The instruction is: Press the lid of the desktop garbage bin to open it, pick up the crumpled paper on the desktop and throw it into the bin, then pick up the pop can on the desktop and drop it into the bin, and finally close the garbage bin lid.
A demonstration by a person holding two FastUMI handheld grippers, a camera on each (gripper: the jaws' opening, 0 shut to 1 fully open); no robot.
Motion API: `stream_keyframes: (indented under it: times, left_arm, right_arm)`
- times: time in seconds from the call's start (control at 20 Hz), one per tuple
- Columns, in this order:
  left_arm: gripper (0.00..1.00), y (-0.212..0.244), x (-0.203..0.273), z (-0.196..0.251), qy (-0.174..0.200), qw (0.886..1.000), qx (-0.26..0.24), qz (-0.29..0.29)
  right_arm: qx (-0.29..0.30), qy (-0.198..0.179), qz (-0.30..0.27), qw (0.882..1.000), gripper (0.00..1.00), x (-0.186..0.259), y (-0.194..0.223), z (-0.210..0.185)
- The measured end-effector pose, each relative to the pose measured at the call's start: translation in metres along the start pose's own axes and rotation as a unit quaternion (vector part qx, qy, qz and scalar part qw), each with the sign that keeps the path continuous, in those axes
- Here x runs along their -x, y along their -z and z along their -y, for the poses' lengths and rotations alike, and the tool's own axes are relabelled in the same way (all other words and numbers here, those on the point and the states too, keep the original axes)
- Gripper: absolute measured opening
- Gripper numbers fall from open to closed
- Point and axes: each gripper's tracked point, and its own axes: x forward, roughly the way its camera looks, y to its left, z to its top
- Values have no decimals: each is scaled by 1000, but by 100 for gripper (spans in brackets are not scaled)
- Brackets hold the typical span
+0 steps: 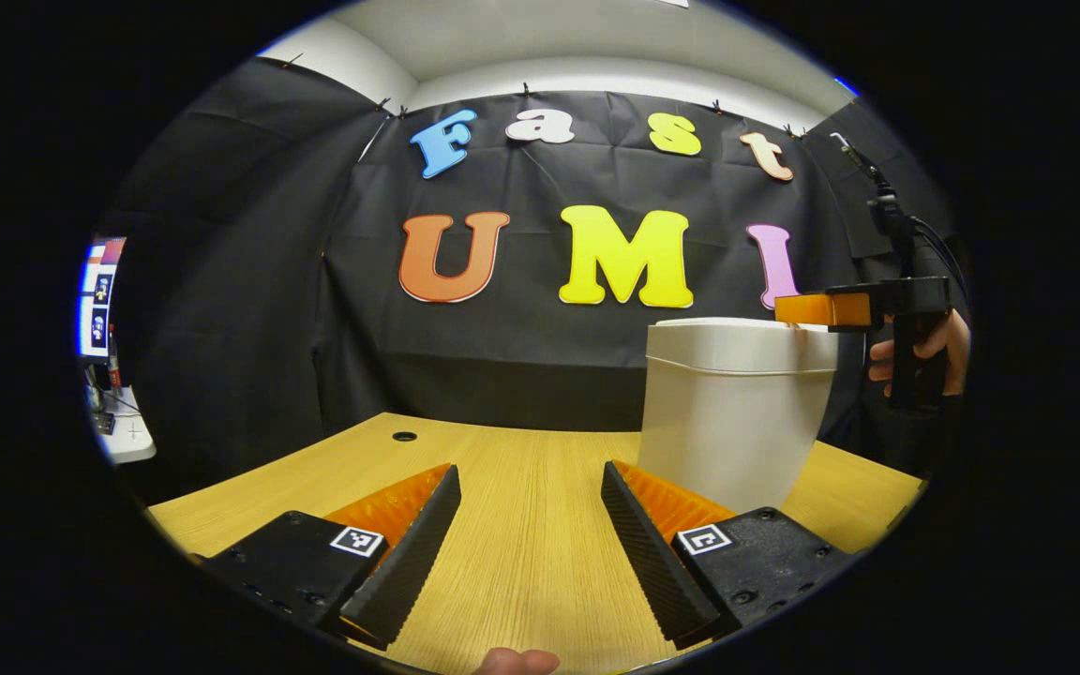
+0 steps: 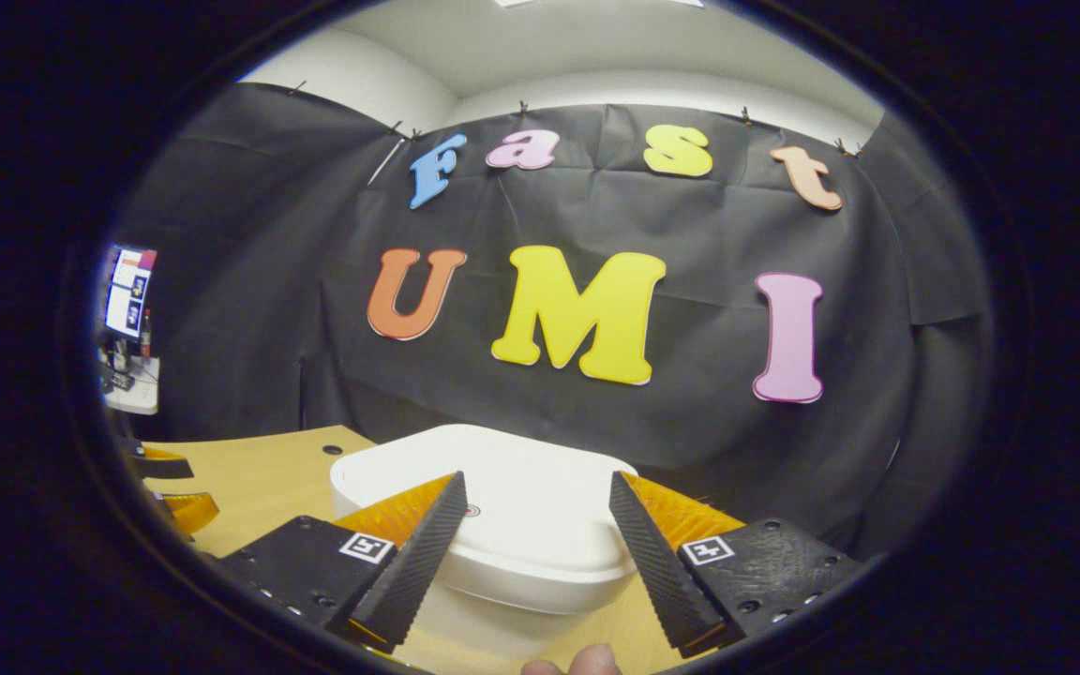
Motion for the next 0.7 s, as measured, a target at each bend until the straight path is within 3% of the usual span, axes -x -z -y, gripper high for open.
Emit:
stream_keyframes:
  times: [0.25, 0.45, 0.7]
  left_arm:
    - [100, -13, 2, 14, -3, 1000, 3, 10]
    - [97, -31, -2, 27, -4, 1000, -9, 22]
    - [96, -58, 4, 50, 0, 998, -27, 54]
  right_arm:
    - [-53, -5, 34, 998, 95, 14, -7, 10]
    - [-77, 37, 62, 994, 97, 29, -11, 34]
    - [-48, 89, 95, 990, 95, 67, 0, 65]
